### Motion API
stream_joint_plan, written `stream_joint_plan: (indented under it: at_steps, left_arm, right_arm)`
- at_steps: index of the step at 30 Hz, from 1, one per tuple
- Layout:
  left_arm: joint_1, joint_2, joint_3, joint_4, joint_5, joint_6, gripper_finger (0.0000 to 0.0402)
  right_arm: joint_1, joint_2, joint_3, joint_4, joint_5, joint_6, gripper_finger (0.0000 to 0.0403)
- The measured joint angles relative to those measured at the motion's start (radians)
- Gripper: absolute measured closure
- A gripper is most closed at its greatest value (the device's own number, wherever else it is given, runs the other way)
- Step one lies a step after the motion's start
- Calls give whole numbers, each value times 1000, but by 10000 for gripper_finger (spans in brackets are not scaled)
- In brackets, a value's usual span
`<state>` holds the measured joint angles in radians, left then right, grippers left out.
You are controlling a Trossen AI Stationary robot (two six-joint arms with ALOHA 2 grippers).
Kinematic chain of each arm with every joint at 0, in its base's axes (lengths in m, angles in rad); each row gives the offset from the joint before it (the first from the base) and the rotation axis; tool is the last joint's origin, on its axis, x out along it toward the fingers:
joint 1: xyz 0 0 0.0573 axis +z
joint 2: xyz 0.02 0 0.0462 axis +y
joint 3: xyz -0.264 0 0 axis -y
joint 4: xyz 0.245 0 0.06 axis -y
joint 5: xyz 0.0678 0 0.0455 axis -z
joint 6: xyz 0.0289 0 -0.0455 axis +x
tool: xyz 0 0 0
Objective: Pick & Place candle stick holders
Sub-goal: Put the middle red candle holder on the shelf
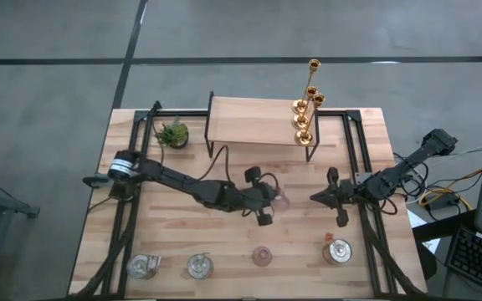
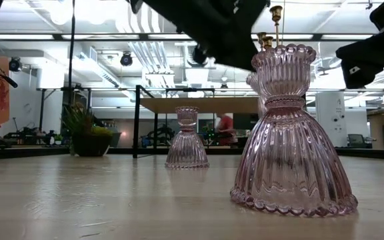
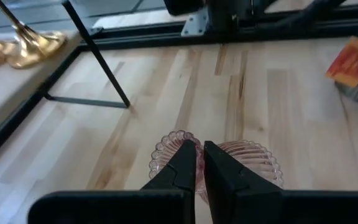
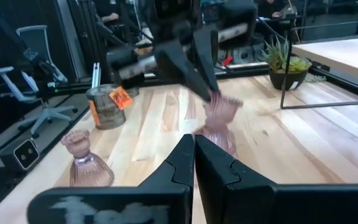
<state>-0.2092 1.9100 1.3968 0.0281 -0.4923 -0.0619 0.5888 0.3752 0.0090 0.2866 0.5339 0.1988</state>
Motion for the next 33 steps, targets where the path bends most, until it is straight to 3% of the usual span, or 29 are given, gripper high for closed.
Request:
stream_joint_plan:
  at_steps: [11, 33]
  left_arm:
    - [0, -87, 0, -26, -1, -19, 383]
    - [4, -219, 0, -116, -8, -13, 383]
  right_arm:
    - [0, 0, 0, 1, 3, -99, 394]
    - [0, 0, 1, 24, 9, -53, 394]
